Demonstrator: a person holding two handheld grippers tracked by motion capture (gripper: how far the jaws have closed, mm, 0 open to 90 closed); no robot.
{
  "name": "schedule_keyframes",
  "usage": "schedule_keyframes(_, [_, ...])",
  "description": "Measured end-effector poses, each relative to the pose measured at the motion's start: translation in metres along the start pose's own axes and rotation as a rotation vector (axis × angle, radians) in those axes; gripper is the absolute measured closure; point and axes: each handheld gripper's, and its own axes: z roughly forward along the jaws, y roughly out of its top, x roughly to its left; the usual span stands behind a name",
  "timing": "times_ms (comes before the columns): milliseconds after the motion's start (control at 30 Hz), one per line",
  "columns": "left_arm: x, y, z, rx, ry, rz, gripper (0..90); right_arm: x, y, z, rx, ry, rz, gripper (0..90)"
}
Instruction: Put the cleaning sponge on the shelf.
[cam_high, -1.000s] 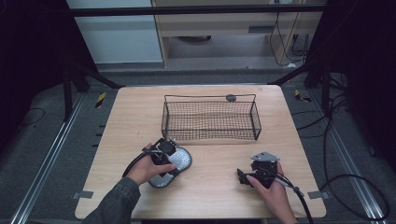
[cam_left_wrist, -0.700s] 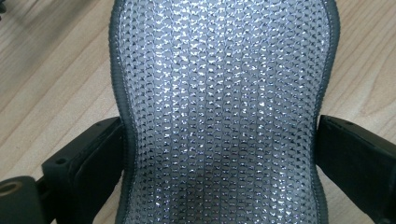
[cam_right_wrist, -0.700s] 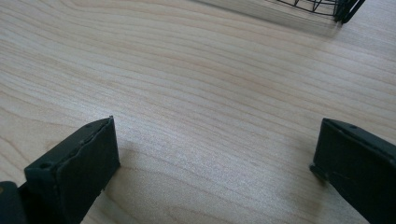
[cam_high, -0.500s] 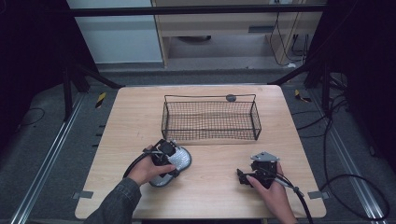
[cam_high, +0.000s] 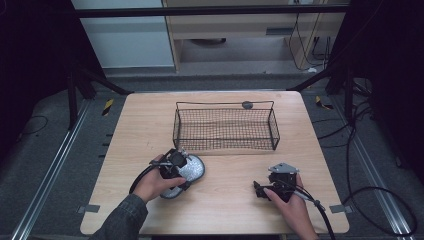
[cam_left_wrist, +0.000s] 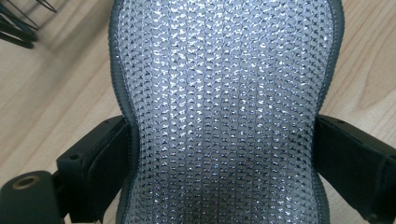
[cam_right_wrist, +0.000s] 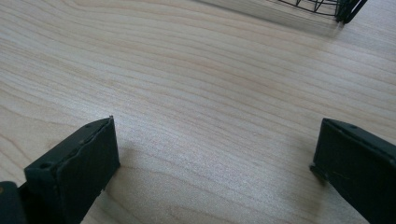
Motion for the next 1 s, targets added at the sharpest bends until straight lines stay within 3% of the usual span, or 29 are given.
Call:
schedule_keyframes(167, [-0.002, -0.001, -0.011, -0.052, 0.047, 0.038, 7.0, 0.000, 0.000, 0.000, 0.000, 0.000, 0.000, 0.4])
schedule_keyframes(400, [-0.003, -0.003, -0.022, -0.099, 0.067, 0.048, 7.5, 0.000, 0.000, 0.000, 0.000, 0.000, 0.000, 0.4])
schedule_keyframes(667, [-0.005, 0.001, -0.031, -0.117, 0.061, 0.077, 7.8, 0.000, 0.000, 0.000, 0.000, -0.001, 0.001, 0.4])
schedule_keyframes(1000, [-0.005, 0.011, -0.048, -0.124, 0.097, 0.129, 7.9, 0.000, 0.000, 0.000, 0.000, -0.001, 0.002, 0.4])
